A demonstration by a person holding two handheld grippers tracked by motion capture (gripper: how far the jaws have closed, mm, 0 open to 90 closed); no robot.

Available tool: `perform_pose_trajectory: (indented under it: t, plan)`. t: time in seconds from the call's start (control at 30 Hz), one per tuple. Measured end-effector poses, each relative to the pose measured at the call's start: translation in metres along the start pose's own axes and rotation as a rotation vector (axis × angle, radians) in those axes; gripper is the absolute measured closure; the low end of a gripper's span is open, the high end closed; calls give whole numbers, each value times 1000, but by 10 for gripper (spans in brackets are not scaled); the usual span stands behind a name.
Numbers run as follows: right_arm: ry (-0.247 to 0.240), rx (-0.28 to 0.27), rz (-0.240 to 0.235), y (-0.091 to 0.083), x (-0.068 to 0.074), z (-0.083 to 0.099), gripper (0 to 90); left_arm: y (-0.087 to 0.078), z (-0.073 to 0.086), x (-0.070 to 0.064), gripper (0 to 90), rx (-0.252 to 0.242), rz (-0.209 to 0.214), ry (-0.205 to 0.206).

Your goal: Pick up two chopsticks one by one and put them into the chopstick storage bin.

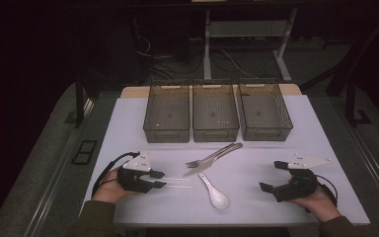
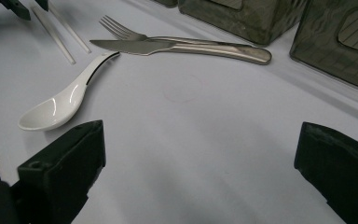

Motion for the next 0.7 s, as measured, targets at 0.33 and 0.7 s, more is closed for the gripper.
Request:
perform_pose_trajectory:
  t: [0.33, 0.7]
  plan:
    - [-1, 2, 1, 0, 0, 0, 19, 1, 21, 10, 724, 44, 6, -18]
    - [-3, 2, 2, 0, 0, 0, 19, 7, 31, 16, 788, 79, 28, -2]
Point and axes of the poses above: each handheld gripper's, and its own axes: y roughly forward along the jaws, z roughly out of its underside, x roughly to its left, the point moved 2 cm from there along y, roughly forward along the jaws, and after that the axes turned 7 degrees about x, right-handed, at the moved point
